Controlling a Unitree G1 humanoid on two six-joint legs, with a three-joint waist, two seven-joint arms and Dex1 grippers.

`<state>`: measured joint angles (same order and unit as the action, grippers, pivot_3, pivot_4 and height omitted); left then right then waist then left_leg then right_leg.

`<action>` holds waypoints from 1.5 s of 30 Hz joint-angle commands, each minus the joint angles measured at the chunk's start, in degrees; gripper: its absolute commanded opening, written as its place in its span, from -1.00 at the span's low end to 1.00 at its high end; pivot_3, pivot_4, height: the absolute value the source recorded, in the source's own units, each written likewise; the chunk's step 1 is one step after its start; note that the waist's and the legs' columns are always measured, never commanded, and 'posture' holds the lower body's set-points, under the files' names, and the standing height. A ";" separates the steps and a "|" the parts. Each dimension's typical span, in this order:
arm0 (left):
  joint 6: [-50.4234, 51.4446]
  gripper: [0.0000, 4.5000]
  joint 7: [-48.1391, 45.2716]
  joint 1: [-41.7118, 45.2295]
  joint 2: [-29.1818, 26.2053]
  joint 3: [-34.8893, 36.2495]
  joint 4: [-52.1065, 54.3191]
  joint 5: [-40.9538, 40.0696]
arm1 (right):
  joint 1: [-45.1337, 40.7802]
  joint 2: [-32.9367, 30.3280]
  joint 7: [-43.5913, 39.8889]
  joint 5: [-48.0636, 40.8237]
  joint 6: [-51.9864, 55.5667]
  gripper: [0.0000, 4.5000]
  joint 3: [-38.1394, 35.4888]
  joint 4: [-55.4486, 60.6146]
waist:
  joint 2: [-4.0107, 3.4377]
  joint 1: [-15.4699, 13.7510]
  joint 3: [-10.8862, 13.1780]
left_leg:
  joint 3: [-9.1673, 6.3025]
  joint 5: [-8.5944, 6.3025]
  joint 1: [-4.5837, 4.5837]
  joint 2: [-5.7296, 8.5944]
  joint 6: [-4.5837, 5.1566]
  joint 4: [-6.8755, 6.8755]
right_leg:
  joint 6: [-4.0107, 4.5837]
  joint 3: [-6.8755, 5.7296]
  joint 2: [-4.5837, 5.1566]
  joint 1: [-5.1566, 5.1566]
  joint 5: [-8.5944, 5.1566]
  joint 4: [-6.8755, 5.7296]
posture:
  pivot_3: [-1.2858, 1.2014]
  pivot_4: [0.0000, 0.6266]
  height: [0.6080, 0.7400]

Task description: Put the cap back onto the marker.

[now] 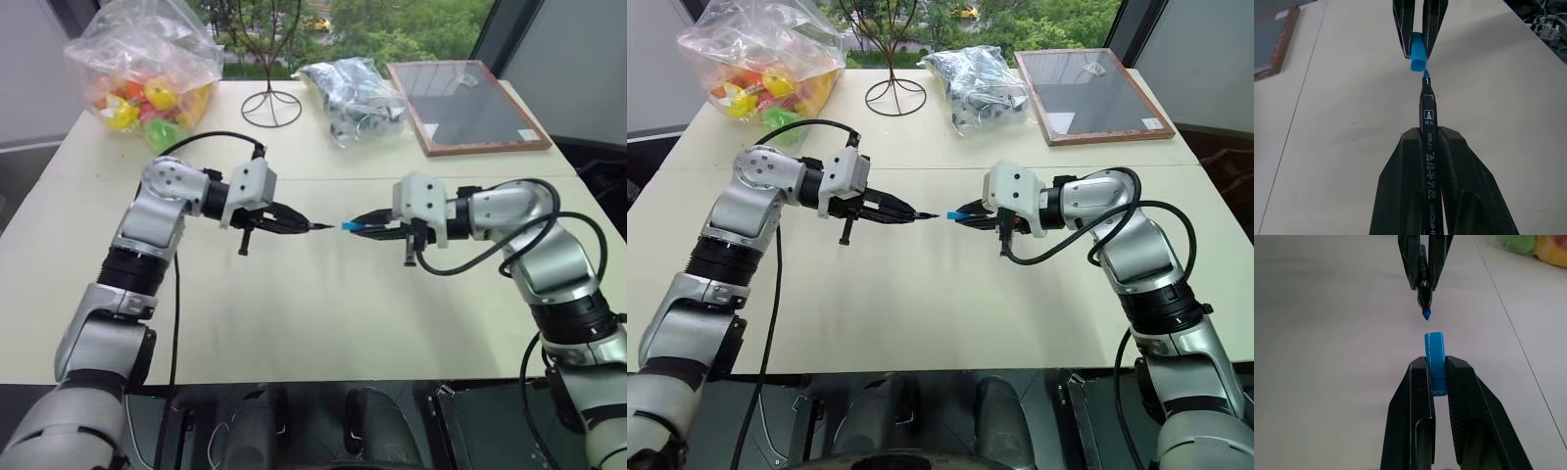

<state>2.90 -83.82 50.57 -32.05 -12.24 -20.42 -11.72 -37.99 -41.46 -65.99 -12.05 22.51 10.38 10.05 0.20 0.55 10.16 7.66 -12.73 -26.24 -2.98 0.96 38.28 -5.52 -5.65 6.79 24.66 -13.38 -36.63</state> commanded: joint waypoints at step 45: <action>0.39 -1.00 -0.32 -0.02 -0.43 0.14 2.92 -0.08 | 0.74 1.95 3.39 -1.40 1.38 -0.99 -0.07 2.52 | 0.00 0.02 0.00 | -0.01 -0.06 -0.02 0.00 0.11 0.00 | 0.00 0.00 0.00 0.01 0.00 0.00 | 0.03 -0.52 1.00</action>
<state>3.50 -83.74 50.41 -32.50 -12.24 -19.56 -11.28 -36.77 -39.79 -63.28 -13.21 24.77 11.16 11.80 0.20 0.57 10.16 7.65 -12.80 -26.26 -2.98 1.07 38.28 -5.52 -5.65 6.79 24.67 -13.38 -36.63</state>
